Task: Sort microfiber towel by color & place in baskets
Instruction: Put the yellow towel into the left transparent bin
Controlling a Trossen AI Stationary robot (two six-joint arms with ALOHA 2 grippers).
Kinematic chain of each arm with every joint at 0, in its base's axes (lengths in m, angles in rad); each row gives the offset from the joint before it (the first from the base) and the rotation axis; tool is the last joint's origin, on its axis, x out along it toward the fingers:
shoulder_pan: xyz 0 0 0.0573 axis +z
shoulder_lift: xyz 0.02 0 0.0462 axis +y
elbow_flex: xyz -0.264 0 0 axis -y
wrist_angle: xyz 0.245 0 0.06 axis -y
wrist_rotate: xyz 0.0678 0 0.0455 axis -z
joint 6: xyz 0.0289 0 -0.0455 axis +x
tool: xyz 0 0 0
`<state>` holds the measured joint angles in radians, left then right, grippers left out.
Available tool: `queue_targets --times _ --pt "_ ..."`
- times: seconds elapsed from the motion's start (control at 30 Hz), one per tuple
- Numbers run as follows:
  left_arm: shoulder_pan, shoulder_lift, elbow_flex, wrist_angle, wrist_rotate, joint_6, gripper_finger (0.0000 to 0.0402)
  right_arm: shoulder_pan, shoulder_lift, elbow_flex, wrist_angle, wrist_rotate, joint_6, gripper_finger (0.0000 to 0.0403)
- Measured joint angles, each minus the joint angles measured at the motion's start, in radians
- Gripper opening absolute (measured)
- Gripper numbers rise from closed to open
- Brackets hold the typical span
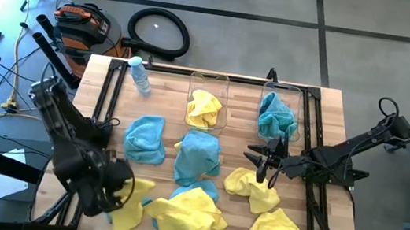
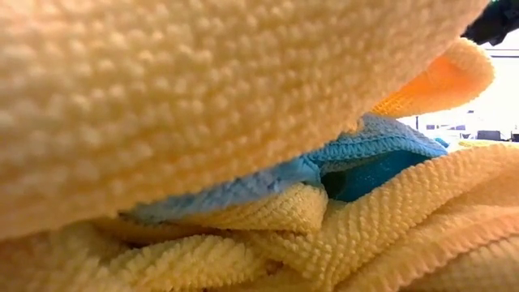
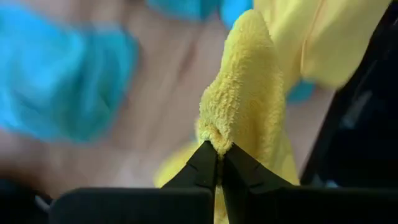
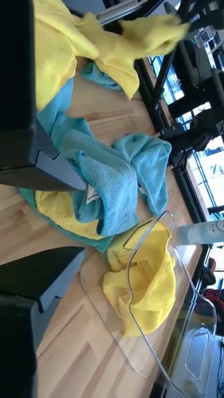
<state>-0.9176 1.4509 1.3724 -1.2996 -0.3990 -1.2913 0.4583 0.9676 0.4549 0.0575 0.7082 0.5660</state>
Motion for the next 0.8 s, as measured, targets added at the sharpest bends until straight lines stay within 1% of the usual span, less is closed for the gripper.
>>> queue_targets --times 0.1,0.17,0.27,0.37,0.53,0.67,0.8 --pt "0.044 -0.037 0.052 -0.034 -0.118 0.111 0.0001 0.0 0.0 0.0 -0.009 0.0 -0.009 0.0149" --pt "0.094 -0.061 0.075 -0.047 -0.177 0.189 0.0 0.0 0.0 0.0 -0.013 0.0 -0.008 0.0149" --pt "0.2 -0.09 0.109 -0.043 -0.194 0.342 0.0 0.0 0.0 0.0 -0.015 0.0 -0.009 0.0149" --pt "0.332 -0.105 0.15 -0.04 -0.189 0.519 0.0 0.0 0.0 0.0 -0.016 0.0 -0.009 0.0149" --pt "0.553 -0.107 0.262 -0.003 -0.162 0.813 0.0 0.0 0.0 0.0 -0.016 0.0 -0.009 0.0149" --pt "0.717 -0.108 0.33 0.142 -0.111 1.058 0.0 0.0 0.0 0.0 -0.016 0.0 -0.009 0.0149" --pt "0.87 -0.107 0.341 0.318 -0.012 1.253 0.0 0.0 0.0 0.0 -0.019 0.0 -0.009 0.0149"
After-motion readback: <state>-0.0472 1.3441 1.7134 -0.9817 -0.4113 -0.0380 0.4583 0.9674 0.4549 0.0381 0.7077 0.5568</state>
